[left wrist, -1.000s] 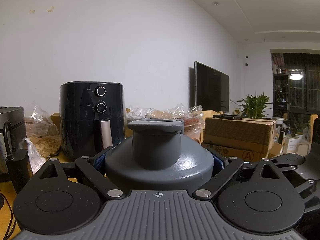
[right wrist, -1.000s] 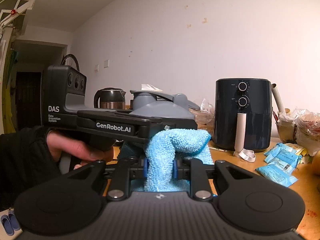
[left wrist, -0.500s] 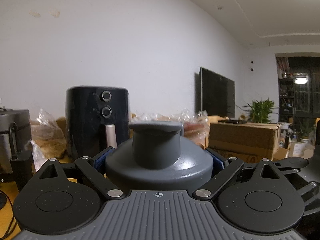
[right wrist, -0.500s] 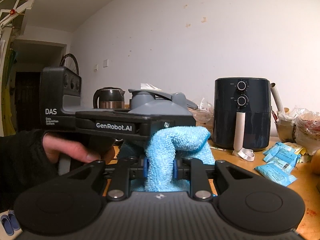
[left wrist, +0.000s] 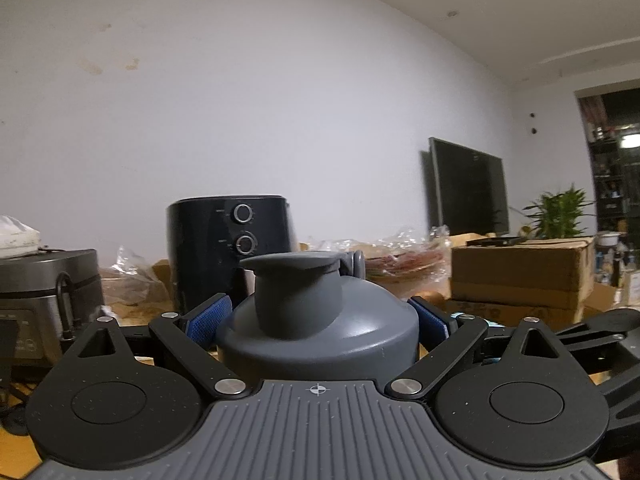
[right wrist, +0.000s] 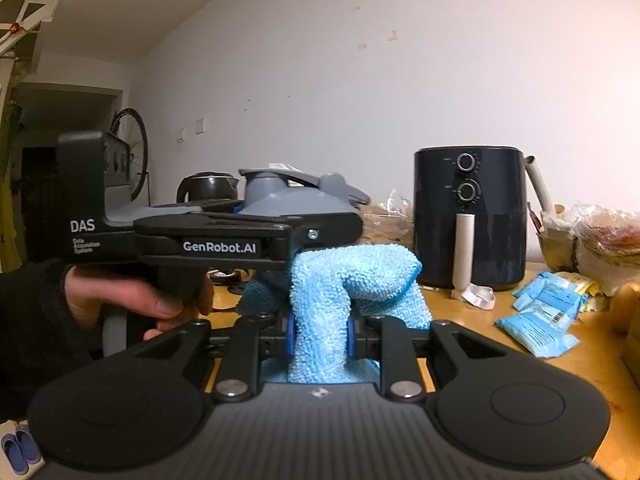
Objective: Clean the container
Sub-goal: 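Twist the bottle base against the cloth with the left tool while the right tool holds it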
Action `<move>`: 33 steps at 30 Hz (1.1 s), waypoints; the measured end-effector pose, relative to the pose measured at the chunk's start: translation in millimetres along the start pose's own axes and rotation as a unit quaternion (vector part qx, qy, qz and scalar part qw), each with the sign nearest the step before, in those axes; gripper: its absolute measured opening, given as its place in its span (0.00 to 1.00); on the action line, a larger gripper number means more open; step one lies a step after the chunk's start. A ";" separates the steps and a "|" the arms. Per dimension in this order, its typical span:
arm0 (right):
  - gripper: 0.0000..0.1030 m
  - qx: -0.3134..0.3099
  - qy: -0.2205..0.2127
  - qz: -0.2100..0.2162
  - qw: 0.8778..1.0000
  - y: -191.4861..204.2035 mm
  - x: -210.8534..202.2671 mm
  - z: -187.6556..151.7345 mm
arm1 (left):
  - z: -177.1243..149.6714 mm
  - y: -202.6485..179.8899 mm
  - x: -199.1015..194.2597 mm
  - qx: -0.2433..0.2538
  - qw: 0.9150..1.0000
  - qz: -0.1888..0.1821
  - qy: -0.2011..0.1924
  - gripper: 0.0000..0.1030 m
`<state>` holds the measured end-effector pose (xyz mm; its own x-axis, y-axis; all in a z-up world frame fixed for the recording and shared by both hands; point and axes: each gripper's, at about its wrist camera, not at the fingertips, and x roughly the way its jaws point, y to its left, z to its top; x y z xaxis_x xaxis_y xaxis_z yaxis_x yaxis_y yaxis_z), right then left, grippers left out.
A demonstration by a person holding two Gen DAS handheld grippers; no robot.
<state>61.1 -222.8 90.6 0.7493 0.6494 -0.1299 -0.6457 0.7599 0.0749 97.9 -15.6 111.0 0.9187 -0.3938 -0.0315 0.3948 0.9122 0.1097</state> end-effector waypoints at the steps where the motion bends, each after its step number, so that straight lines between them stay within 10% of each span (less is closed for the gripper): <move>1: 0.19 0.002 0.000 -0.003 1.000 -1.5 -1.6 -0.8 | 0.3 -2.2 0.1 0.001 1.000 0.008 0.001 0.93; 13: 0.19 0.017 0.002 -0.016 1.000 -13.1 -12.8 -8.5 | 8.0 -35.8 9.9 0.000 0.990 0.138 0.012 0.93; 33: 0.20 0.029 -0.002 -0.032 0.999 -24.1 -26.2 -14.0 | 17.5 -70.7 30.6 -0.035 0.944 0.325 0.042 0.93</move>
<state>55.0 -258.6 78.3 0.7890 0.6000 -0.1326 -0.5876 0.7998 0.1228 97.9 -94.2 119.6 0.9637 0.2604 -0.0589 -0.2565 0.9643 0.0662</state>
